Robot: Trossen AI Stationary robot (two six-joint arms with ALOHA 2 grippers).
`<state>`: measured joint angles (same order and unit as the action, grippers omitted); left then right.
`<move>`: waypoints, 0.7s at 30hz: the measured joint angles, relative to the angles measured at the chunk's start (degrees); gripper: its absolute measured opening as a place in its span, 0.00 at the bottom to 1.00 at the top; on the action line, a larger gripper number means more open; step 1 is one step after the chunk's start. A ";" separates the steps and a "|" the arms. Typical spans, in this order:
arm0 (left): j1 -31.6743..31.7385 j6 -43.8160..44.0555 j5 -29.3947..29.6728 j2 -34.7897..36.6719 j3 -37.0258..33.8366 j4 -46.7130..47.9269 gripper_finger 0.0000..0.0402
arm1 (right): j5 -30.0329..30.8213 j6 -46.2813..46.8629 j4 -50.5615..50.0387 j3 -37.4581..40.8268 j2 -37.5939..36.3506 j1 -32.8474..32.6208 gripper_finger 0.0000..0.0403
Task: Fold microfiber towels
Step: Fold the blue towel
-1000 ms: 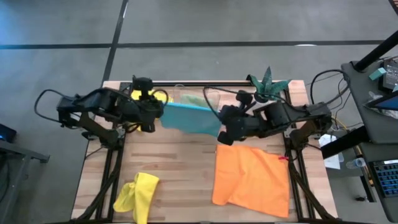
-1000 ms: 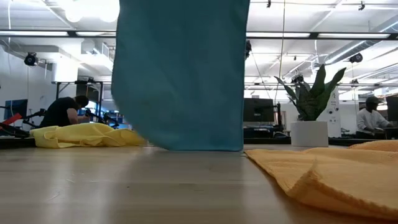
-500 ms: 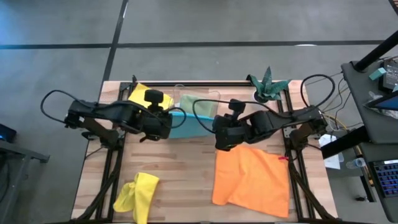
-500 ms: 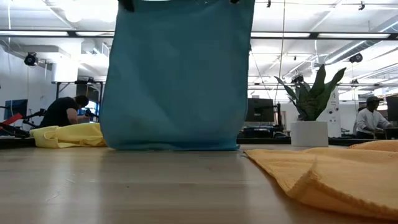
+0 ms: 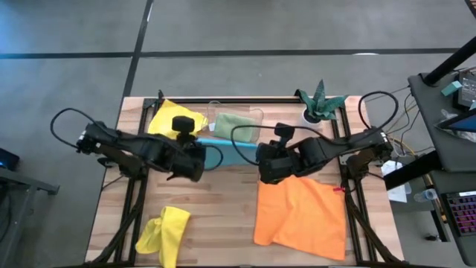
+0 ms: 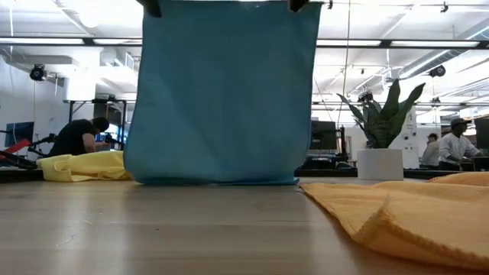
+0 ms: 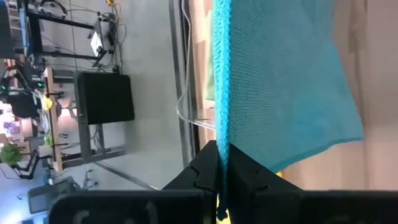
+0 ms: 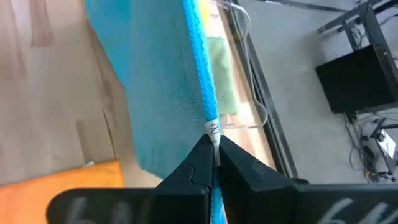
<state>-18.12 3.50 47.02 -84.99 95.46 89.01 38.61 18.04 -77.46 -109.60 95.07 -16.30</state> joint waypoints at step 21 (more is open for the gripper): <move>-18.85 16.80 -5.79 -0.42 -1.73 0.39 0.00 | -2.53 7.59 7.71 1.71 -0.04 -13.89 0.02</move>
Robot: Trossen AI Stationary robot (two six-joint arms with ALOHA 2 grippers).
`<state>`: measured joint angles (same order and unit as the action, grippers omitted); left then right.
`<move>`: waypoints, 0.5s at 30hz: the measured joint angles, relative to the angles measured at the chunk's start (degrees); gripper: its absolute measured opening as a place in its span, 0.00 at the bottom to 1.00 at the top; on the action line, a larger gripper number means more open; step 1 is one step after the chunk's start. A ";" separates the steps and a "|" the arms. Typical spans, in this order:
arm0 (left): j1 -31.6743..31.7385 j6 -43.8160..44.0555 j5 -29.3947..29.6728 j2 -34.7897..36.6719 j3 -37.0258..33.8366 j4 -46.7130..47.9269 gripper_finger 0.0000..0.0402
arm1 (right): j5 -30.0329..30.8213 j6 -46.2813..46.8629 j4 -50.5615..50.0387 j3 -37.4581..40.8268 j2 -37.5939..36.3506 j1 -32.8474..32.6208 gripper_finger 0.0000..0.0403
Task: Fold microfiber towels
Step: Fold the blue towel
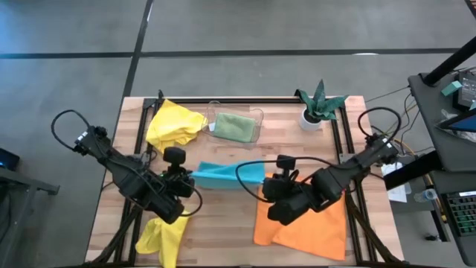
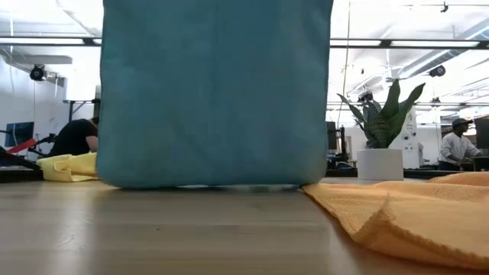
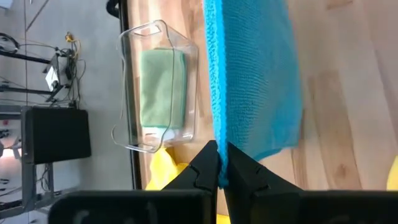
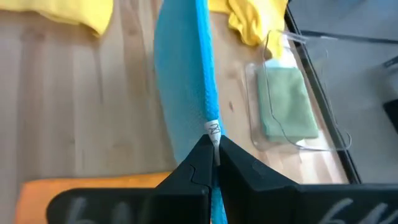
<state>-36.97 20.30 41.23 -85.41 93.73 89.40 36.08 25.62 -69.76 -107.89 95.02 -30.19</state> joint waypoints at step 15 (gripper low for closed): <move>10.36 -13.03 11.42 4.17 4.79 0.74 0.00 | 4.63 -10.76 -0.79 -10.52 0.00 9.99 0.02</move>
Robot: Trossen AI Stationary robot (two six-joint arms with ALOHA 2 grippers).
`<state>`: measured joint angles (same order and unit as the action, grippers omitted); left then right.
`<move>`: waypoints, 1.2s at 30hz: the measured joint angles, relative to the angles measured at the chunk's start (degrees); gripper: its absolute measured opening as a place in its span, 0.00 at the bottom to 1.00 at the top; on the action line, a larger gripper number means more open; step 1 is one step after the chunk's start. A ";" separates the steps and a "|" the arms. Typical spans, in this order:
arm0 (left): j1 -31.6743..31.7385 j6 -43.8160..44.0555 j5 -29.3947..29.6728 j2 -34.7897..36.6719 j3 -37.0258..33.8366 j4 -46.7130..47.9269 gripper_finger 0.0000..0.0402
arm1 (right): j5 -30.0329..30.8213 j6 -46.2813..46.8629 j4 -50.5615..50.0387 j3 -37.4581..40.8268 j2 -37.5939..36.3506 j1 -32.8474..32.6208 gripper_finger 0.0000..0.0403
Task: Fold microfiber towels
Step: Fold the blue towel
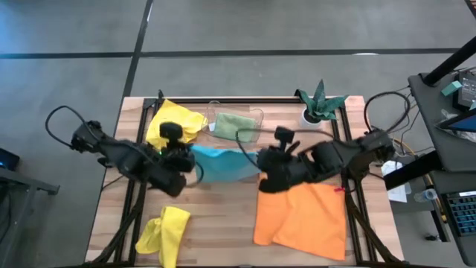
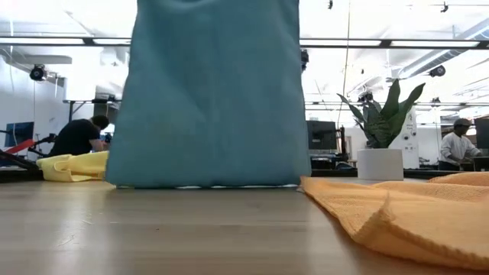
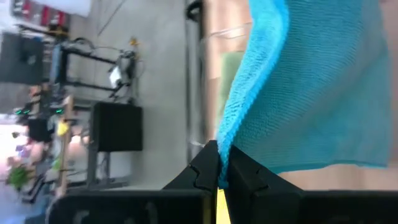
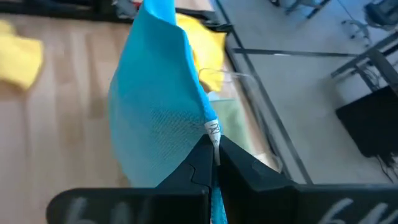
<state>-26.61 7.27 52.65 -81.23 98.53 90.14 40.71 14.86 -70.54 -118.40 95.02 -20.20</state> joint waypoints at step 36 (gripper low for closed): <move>5.45 -0.87 -5.27 3.54 -4.46 -1.26 0.00 | -0.70 2.87 -2.88 2.36 0.28 -1.34 0.02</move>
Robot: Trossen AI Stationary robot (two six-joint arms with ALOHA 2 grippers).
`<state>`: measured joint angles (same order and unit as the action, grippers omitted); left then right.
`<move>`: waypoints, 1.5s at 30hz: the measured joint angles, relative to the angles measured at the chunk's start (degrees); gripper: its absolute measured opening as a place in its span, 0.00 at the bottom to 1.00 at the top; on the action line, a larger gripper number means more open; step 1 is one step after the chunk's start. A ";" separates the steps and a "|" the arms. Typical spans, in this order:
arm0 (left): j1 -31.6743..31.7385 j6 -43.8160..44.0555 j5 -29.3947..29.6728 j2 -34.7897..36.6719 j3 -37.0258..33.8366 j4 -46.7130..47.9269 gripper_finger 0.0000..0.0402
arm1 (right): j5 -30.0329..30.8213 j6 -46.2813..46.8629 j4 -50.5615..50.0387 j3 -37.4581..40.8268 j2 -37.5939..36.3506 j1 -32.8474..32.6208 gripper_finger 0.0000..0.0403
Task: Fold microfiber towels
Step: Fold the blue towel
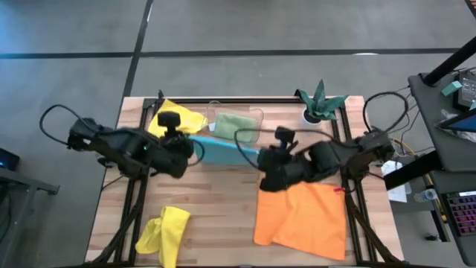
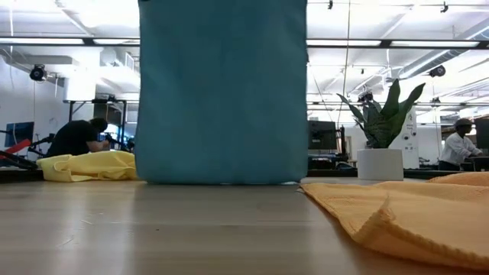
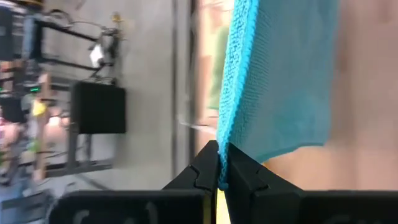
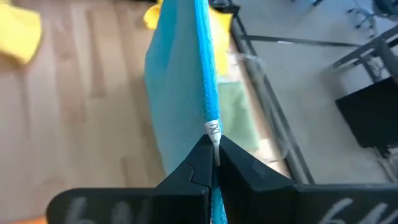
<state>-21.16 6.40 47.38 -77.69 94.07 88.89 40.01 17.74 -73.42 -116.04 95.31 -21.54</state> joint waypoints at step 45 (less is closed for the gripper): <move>-33.62 24.27 -26.88 -10.42 -27.64 -43.92 0.00 | -9.47 15.45 52.64 36.95 8.16 -20.78 0.02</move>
<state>-54.78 30.68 20.51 -88.11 66.43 44.97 30.54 33.19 -20.78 -79.09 103.47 -42.32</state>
